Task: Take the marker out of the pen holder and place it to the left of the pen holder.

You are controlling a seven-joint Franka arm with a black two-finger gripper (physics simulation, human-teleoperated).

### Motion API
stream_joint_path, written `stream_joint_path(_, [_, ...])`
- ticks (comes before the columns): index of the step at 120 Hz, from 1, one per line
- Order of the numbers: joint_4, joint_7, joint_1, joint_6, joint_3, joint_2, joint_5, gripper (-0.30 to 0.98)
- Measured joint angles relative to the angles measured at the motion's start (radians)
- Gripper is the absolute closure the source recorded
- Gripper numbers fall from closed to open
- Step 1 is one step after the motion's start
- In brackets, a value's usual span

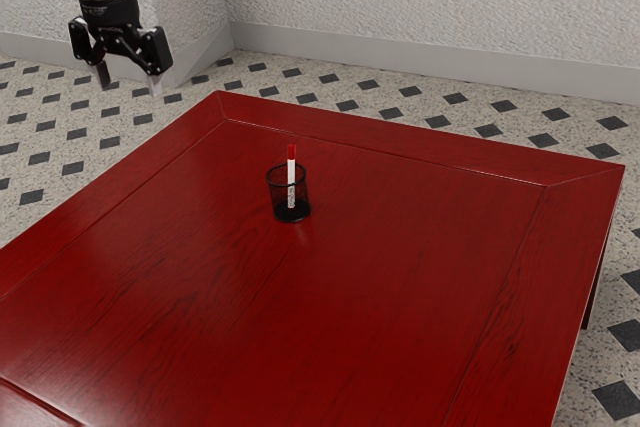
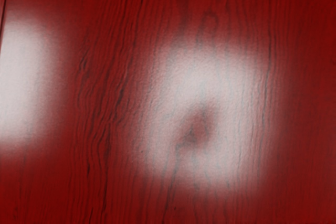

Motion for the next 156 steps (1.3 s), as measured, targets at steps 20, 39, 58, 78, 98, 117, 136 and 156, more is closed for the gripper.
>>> stream_joint_path(20, [0.0, 0.01, 0.001, -0.002, 0.001, 0.002, -0.001, 0.0])
stream_joint_path(39, [0.047, 0.009, -0.018, 0.004, -0.065, 0.001, -0.009, 0.0])
stream_joint_path(58, [0.051, 0.009, 0.031, 0.094, -0.195, -0.018, -0.079, 0.0])
stream_joint_path(78, [0.153, 0.006, 0.463, 0.201, -0.594, -0.286, -0.217, 0.0])
stream_joint_path(98, [0.18, -0.1, 0.555, 0.346, -0.685, -0.478, -0.227, 0.0])
stream_joint_path(117, [0.178, -0.312, 0.533, 0.424, -0.706, -0.491, -0.121, 0.0])
stream_joint_path(136, [0.138, -0.487, 0.44, 0.459, -0.713, -0.496, -0.09, 0.0])
stream_joint_path(156, [0.161, -0.614, 0.44, 0.519, -0.717, -0.547, -0.084, 0.0])
